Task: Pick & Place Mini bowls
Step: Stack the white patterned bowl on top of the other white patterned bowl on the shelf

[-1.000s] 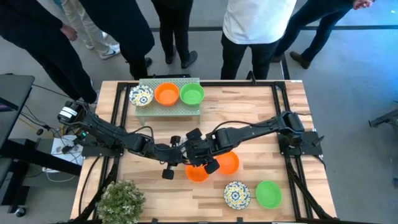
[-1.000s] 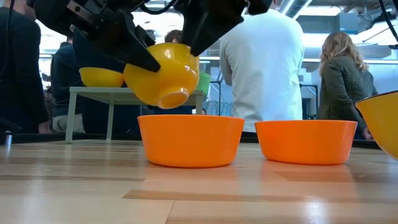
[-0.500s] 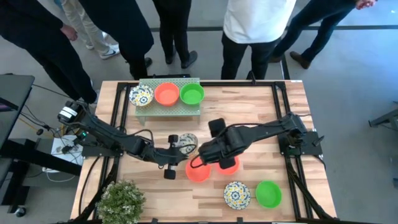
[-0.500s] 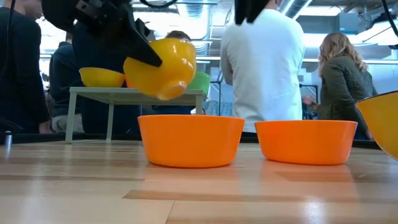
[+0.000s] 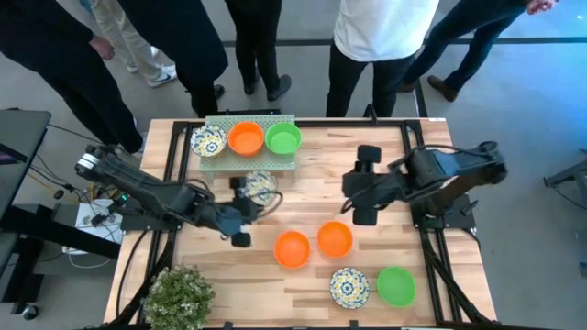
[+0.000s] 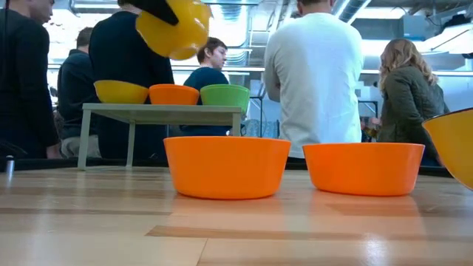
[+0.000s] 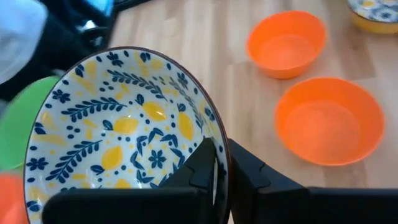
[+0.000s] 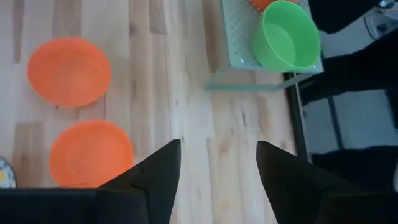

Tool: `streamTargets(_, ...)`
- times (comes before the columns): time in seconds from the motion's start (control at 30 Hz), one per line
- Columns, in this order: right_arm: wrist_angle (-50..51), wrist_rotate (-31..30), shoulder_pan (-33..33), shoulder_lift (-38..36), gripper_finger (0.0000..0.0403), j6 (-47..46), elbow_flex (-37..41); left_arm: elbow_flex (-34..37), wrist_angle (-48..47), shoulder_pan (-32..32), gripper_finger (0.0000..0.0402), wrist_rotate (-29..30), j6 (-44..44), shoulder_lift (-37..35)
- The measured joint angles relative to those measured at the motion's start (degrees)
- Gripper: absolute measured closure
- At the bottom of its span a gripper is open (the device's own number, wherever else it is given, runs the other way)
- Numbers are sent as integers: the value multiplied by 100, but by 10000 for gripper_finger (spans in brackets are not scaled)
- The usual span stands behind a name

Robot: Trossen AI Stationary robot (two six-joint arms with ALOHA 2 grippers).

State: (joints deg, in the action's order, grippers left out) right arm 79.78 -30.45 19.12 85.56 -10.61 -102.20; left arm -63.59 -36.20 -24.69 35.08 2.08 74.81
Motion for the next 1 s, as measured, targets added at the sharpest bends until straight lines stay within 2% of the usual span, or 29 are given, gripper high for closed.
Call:
streamTargets(0.27, -2891, 58, 2, -1744, 204, 0, 3484, -4, -1208, 487, 378, 457, 606, -1223)
streamTargets(0.47, -4378, 65, 0, -2243, 204, 0, 5111, -7, -2238, 1533, 379, 518, 691, -1748)
streamTargets(0.6, -5163, 65, 0, -2246, 203, 0, 5662, -7, -2755, 2433, 379, 457, 692, -1892)
streamTargets(0.7, -5645, 63, 0, -2190, 203, 2, 5875, -7, -2792, 3070, 379, 14, 612, -1897)
streamTargets(0.87, -5696, 61, -47, -2144, 203, 187, 5878, -7, -2788, 3889, 379, -553, 370, -1741)
streamTargets(1.0, -5706, 58, -96, -2144, 203, 214, 5882, -7, -2774, 4217, 379, -799, 178, -1524)
